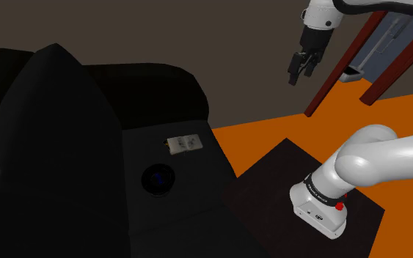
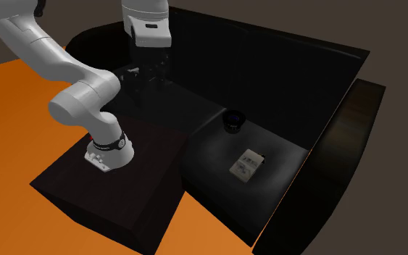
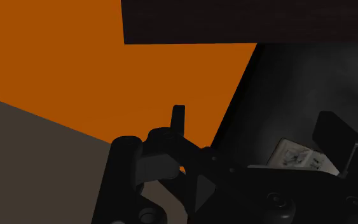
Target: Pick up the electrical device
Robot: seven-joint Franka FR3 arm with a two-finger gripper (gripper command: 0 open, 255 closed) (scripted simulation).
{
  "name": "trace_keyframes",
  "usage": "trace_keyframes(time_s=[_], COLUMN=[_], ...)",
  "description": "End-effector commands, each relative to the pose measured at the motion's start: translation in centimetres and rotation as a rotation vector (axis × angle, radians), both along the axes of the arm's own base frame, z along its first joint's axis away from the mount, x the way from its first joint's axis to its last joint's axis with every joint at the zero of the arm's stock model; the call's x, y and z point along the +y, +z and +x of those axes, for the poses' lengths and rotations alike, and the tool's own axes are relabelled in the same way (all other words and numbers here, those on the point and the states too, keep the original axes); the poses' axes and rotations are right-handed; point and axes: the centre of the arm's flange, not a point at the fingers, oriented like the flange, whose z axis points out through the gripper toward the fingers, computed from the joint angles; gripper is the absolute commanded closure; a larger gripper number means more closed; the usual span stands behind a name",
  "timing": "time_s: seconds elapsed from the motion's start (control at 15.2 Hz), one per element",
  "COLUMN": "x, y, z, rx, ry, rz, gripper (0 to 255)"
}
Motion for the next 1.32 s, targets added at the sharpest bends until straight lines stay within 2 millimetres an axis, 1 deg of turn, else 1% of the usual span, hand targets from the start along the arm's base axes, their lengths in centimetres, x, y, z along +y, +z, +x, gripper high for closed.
trace_keyframes(time_s=[0.0, 0.26, 0.59, 0.92, 1.25], x=[0.0, 1.5, 3.9, 6.7, 10.1], y=[0.0, -3.9, -8.7, -13.4, -17.9], z=[0.0, 3.0, 6.5, 9.8, 12.8], rx=[0.000, 0.019, 0.042, 0.065, 0.089], ry=[0.000, 0.037, 0.083, 0.129, 0.176], rz=[0.000, 0.058, 0.132, 0.205, 0.278], gripper=[0, 0, 0, 0, 0])
